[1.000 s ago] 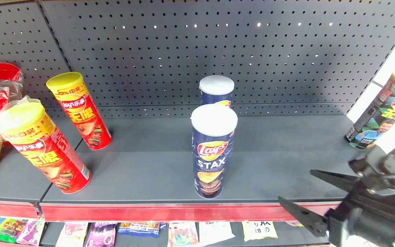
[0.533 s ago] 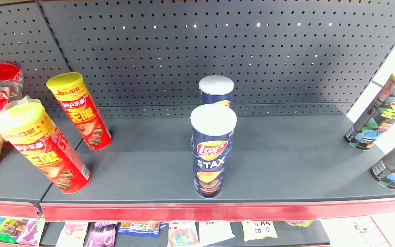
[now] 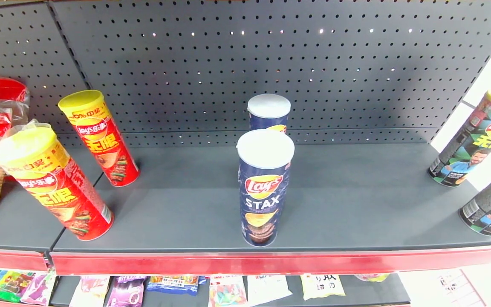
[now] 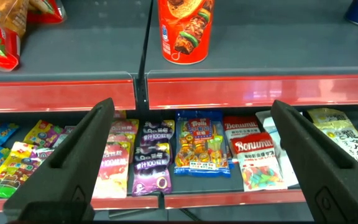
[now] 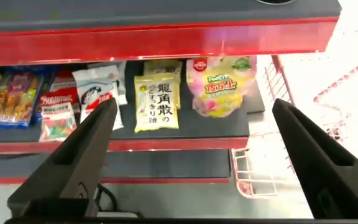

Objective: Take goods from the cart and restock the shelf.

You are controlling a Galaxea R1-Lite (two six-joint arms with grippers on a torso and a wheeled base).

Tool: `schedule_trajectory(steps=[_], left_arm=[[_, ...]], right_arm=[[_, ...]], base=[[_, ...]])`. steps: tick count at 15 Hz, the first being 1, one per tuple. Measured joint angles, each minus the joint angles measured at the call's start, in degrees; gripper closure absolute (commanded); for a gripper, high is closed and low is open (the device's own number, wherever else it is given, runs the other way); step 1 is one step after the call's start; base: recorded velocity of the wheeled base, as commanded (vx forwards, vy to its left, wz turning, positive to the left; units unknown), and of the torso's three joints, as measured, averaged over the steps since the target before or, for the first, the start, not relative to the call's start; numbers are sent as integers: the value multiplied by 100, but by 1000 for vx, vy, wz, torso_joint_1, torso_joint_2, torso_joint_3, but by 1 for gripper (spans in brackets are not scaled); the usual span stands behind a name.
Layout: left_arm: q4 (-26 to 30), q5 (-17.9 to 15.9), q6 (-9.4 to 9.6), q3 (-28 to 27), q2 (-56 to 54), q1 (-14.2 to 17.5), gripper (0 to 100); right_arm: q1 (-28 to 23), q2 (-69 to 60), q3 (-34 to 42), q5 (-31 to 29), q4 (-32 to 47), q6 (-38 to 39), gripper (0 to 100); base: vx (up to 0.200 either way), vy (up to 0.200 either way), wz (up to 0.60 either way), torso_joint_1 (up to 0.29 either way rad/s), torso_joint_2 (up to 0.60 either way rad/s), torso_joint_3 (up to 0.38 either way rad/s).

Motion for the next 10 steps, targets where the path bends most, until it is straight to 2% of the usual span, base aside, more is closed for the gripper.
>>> schedule_trajectory(steps=[2, 6, 8, 10], left_arm=[[0, 0, -2, 0, 0, -2, 0], [-2, -4, 0, 0, 0, -2, 0], [-2, 0, -2, 0, 0, -5, 0], [0, 0, -2, 0, 0, -5, 0]], right_arm=[[-243, -245, 41, 382, -40, -128, 0], [-347, -556, 221, 556, -429, -375, 0], [-355, -591, 385, 579, -903, -412, 0], [-355, -603, 744, 655, -1950, -422, 0]], base=[[0, 0, 0, 0, 0, 0], [0, 0, 0, 0, 0, 0], [0, 0, 0, 0, 0, 0], [0, 0, 0, 0, 0, 0]])
